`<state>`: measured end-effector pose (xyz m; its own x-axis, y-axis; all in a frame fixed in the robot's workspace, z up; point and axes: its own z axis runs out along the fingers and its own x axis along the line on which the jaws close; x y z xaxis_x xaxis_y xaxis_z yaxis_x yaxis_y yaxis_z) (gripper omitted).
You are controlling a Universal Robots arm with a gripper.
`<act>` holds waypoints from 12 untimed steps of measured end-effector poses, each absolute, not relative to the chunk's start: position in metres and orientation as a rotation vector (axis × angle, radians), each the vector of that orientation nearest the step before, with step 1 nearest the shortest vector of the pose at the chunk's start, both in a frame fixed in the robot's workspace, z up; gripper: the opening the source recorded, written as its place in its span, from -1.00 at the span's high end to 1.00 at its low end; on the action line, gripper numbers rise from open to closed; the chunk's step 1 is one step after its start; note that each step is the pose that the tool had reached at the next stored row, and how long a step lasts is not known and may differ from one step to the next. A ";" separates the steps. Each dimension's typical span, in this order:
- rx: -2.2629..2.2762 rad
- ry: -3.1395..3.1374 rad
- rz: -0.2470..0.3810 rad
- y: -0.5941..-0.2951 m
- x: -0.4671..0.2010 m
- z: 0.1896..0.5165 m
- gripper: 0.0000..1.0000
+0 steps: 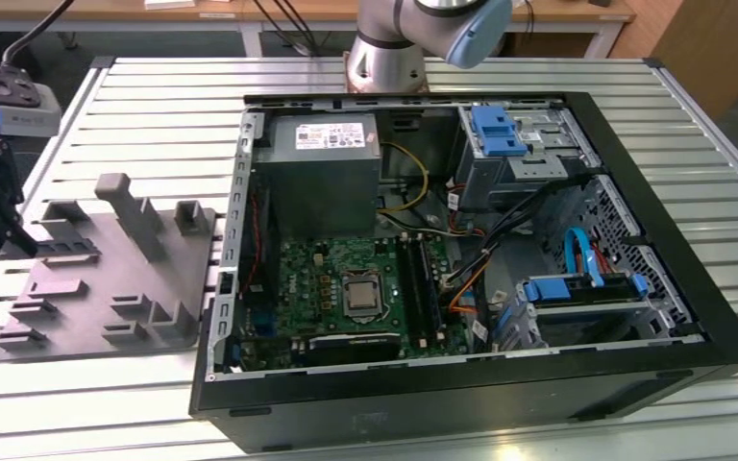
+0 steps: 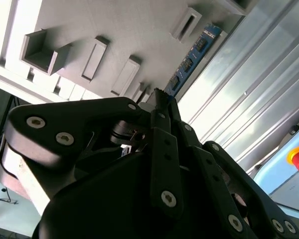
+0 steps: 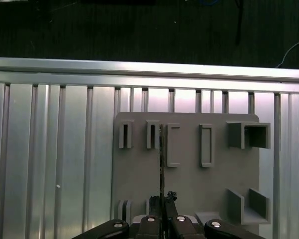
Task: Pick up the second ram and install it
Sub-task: 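Pick up the second ram and move it above second insertion slot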
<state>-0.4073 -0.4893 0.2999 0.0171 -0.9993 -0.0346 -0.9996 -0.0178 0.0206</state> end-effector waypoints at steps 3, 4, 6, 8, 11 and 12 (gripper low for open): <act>-2.233 2.195 0.062 -0.489 -0.407 0.303 0.72; -2.233 2.195 0.062 -0.489 -0.407 0.305 0.72; -2.233 2.195 0.062 -0.489 -0.407 0.307 0.72; -2.233 2.194 0.062 -0.489 -0.407 0.309 0.72; -2.233 2.194 0.063 -0.489 -0.407 0.314 0.72; -2.232 2.194 0.063 -0.489 -0.407 0.315 0.72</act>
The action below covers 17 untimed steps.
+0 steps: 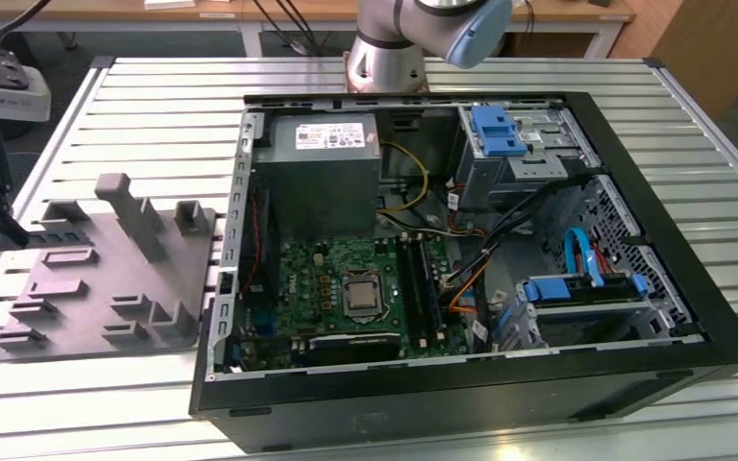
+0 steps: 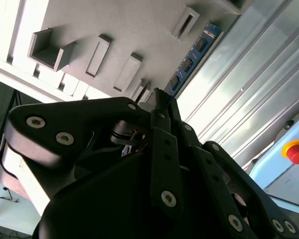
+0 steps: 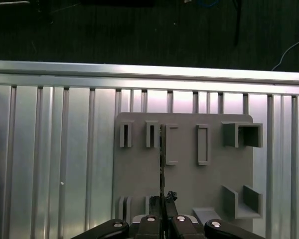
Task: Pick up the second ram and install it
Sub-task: 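Pick up the second ram and move it above second insertion slot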
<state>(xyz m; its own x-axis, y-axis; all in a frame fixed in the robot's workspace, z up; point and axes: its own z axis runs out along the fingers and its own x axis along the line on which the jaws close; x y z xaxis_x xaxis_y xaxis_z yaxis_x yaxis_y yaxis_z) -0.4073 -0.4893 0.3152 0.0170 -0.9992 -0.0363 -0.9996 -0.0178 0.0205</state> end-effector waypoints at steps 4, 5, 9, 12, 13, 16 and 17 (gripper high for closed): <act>-2.232 2.194 0.064 -0.489 -0.407 0.320 0.72; -2.232 2.194 0.064 -0.489 -0.407 0.322 0.72; -2.232 2.193 0.065 -0.489 -0.407 0.327 0.72; -2.231 2.193 0.066 -0.489 -0.407 0.330 0.72; -2.231 2.193 0.066 -0.489 -0.407 0.331 0.72; -2.231 2.192 0.067 -0.489 -0.407 0.334 0.72; -2.231 2.192 0.067 -0.489 -0.407 0.335 0.72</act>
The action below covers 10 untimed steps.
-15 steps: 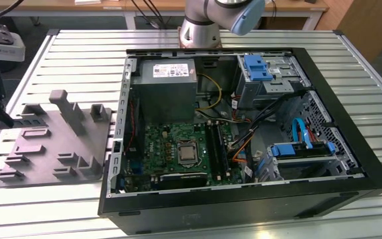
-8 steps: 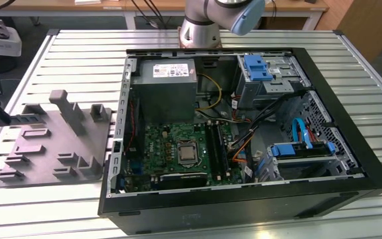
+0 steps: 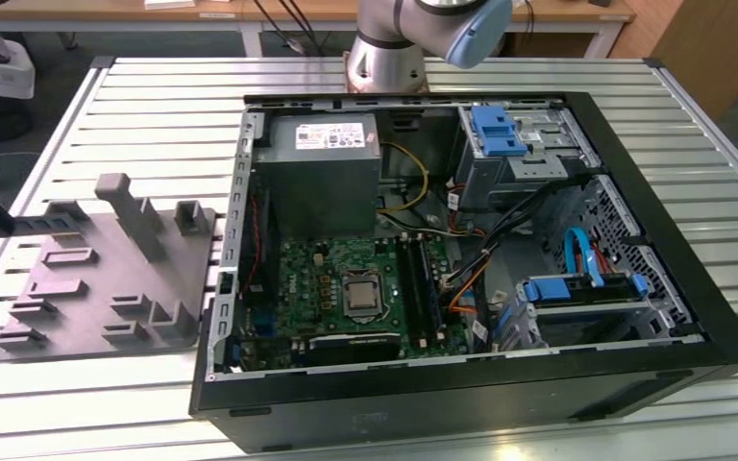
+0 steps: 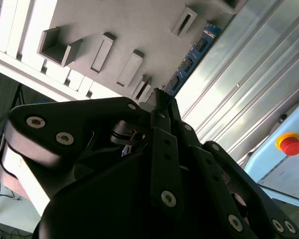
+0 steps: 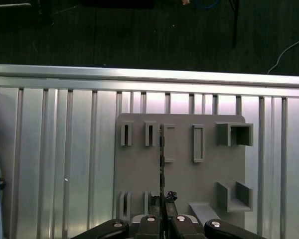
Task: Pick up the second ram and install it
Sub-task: 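Pick up the second ram and move it above second insertion slot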
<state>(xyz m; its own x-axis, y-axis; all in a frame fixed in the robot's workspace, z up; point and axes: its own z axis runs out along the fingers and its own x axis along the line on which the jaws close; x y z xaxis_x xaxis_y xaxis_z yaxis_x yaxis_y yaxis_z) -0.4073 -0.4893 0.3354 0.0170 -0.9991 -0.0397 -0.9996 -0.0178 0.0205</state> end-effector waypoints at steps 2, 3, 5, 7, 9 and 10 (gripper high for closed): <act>-2.231 2.192 0.067 -0.489 -0.407 0.338 0.72; -2.230 2.192 0.068 -0.489 -0.407 0.339 0.72; -2.230 2.192 0.068 -0.489 -0.407 0.343 0.72; -2.230 2.191 0.069 -0.489 -0.407 0.346 0.72; -2.230 2.191 0.069 -0.489 -0.407 0.348 0.72; -2.229 2.191 0.070 -0.489 -0.407 0.350 0.72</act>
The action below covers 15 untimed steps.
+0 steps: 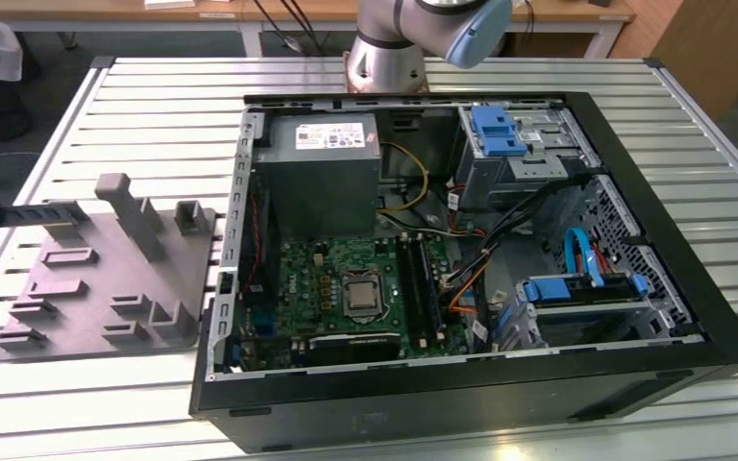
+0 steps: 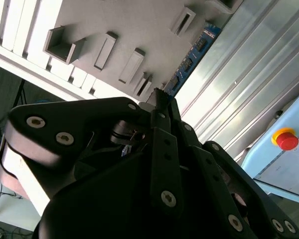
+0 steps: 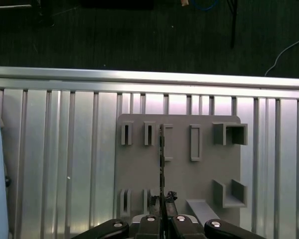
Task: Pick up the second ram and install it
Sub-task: 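Pick up the second ram and move it above second insertion slot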
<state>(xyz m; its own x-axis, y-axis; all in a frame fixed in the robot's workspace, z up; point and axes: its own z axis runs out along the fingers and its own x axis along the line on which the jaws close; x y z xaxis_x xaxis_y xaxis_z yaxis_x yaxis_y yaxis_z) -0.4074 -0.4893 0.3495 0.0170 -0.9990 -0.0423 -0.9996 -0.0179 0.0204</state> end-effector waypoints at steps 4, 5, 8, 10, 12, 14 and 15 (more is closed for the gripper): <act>-2.229 2.190 0.071 -0.489 -0.407 0.354 0.72; -2.229 2.190 0.071 -0.489 -0.407 0.355 0.72; -2.228 2.190 0.072 -0.489 -0.407 0.358 0.72; -2.228 2.190 0.072 -0.489 -0.407 0.361 0.72; -2.228 2.189 0.073 -0.489 -0.407 0.364 0.72; -2.228 2.189 0.073 -0.489 -0.407 0.368 0.72; -2.228 2.189 0.074 -0.489 -0.407 0.369 0.72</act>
